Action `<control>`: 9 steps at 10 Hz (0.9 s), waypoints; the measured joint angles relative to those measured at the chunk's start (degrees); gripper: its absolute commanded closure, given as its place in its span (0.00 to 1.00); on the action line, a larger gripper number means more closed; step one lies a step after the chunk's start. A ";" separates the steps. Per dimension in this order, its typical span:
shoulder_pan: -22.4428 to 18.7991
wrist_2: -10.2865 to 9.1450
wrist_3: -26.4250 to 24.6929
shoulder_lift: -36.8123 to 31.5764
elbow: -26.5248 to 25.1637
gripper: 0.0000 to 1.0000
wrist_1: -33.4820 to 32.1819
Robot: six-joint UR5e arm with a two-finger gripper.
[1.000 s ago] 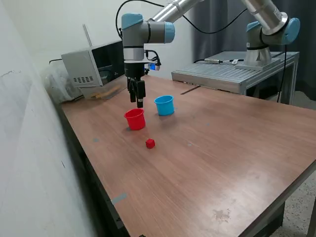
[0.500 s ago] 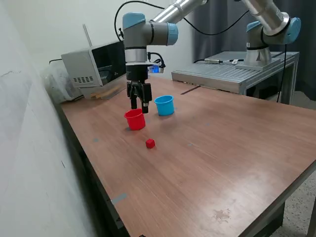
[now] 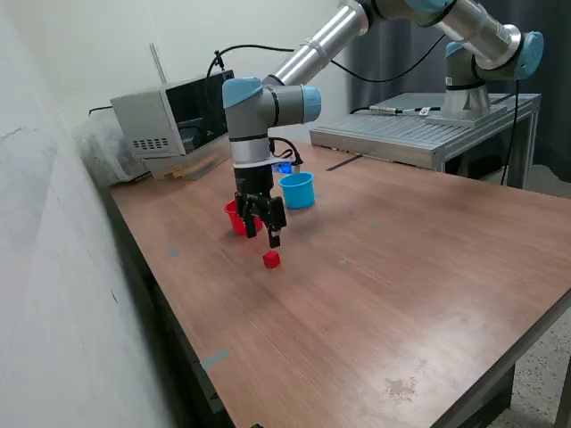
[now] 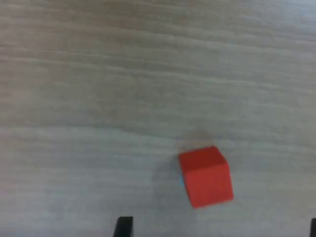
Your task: Place red objects in the red bin, and blue objects in the blue bin.
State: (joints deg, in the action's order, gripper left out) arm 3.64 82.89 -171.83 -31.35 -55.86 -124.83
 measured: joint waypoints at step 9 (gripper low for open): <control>-0.45 0.15 2.44 2.16 0.43 1.00 0.05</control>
State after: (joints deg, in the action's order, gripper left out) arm 3.19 83.04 -169.38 -29.19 -55.43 -124.78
